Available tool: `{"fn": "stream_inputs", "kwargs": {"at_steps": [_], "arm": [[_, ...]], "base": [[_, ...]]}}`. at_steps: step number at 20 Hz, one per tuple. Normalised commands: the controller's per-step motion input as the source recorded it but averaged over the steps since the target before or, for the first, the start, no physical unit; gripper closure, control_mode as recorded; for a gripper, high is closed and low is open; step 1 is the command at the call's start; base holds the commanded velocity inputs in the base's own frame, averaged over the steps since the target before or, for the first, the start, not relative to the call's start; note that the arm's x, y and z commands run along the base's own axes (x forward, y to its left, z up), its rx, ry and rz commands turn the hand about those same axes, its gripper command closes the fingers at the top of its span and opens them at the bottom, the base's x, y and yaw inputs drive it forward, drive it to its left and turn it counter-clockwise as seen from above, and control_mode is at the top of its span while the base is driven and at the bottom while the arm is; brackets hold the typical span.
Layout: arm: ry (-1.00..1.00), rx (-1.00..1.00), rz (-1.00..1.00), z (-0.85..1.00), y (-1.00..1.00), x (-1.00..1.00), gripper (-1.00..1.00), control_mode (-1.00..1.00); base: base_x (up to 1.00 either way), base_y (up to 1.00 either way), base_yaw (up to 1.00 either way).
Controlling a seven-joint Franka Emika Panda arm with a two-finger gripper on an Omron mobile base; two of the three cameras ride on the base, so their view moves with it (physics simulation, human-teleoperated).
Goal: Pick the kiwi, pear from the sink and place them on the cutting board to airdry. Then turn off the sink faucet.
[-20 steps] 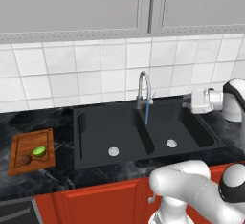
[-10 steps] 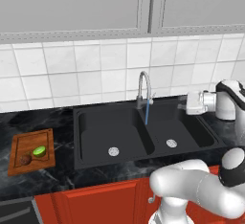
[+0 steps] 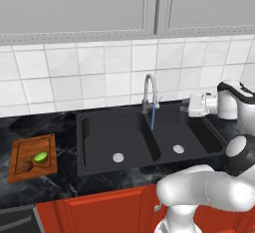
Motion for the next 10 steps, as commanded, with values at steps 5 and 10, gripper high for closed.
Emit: {"fn": "stream_inputs", "kwargs": {"at_steps": [5,10], "arm": [[0.00,0.00,0.00,-0.11,0.00,0.32,-1.00,-1.00],[0.02,0.00,0.00,-0.12,-0.01,0.34,-1.00,-1.00]], "base": [[0.00,0.00,0.00],[0.00,0.00,0.00]]}}
